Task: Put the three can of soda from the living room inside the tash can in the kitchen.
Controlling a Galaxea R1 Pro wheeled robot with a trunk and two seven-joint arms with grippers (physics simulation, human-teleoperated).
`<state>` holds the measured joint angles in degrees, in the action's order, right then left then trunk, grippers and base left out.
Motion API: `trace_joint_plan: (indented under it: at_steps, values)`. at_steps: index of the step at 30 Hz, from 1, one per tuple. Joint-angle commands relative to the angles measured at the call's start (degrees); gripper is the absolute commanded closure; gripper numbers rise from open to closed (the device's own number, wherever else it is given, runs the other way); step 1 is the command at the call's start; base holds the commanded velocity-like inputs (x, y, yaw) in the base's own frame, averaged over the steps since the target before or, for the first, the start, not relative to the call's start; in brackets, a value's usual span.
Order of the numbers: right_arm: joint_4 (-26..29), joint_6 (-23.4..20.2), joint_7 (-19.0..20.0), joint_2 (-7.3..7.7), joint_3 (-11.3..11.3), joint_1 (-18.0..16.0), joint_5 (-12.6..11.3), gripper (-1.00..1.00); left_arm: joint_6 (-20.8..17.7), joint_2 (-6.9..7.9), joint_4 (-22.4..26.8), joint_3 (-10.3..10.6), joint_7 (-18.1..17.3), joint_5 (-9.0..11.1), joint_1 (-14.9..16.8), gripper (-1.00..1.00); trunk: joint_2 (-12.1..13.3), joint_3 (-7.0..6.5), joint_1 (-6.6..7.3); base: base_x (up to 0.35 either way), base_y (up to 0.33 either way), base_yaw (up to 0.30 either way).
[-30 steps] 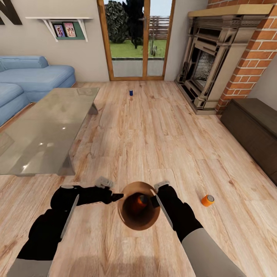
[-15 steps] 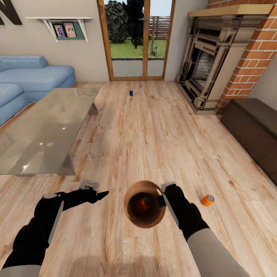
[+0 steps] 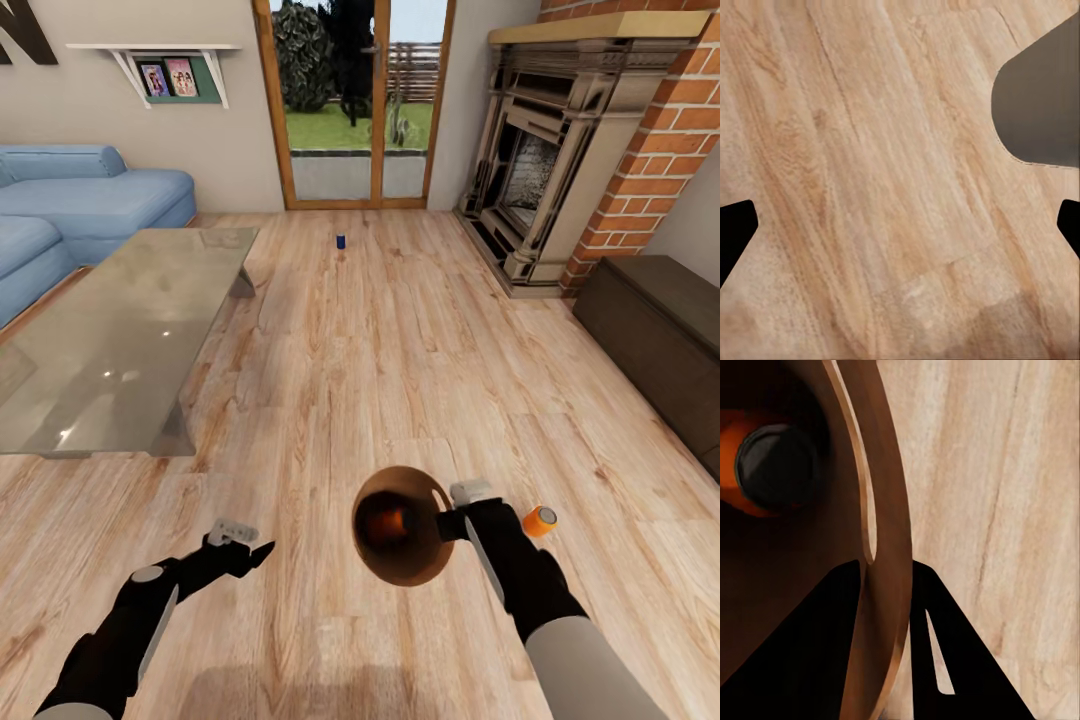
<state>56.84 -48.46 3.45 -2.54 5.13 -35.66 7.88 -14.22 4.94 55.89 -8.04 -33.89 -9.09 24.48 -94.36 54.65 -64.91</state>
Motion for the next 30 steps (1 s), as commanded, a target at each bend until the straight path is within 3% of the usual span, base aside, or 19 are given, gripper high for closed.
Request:
trace_joint_plan:
  at_steps: [1,12,17,18,19,21,28,30]
  values:
    - [0.0,0.4,0.4,-0.05,0.0,0.1,-1.4,1.0,1.0,0.02,-1.0,0.0,0.5,0.1,0.0,-1.0,0.0,-0.01,0.0,0.0,0.0,0.0]
    - [0.0,3.6,0.5,0.16,-0.3,0.3,-1.4,1.0,3.7,0.26,-3.9,-0.2,1.4,2.5,0.0,-1.0,0.0,-0.01,0.0,0.0,0.0,0.0]
    - [0.0,4.5,0.5,0.57,-0.4,3.6,-1.4,1.0,4.4,0.25,-4.8,-3.9,1.0,3.6,0.0,-1.0,0.0,-0.01,0.0,0.0,0.0,0.0]
    - [0.0,5.3,0.5,0.77,-0.4,4.4,-1.4,1.0,4.5,0.23,-5.0,-4.8,0.9,3.8,0.0,-1.0,0.0,-0.01,0.0,0.0,0.0,0.0]
    - [0.2,9.6,0.5,1.17,-0.4,6.2,-1.4,1.0,4.7,0.19,-5.1,-5.6,0.9,3.7,0.0,-1.0,0.0,-0.01,0.0,0.0,0.0,0.0]
    - [0.5,13.4,0.5,1.39,-0.4,7.4,-1.4,1.0,5.3,0.17,-5.1,-6.0,1.0,3.6,0.0,-1.0,0.0,-0.01,0.0,0.0,0.0,0.0]
    - [0.9,18.2,0.6,1.66,-0.5,10.6,-1.4,1.0,6.6,0.05,-5.2,-6.3,1.1,3.6,-0.8,-1.0,0.0,-0.01,0.0,0.0,0.0,0.0]
    - [1.0,23.7,0.5,1.61,-1.8,12.7,-1.5,1.0,6.8,-0.1,-5.2,-6.4,1.2,3.6,-1.2,-1.0,0.0,-0.01,0.0,0.0,0.0,0.0]
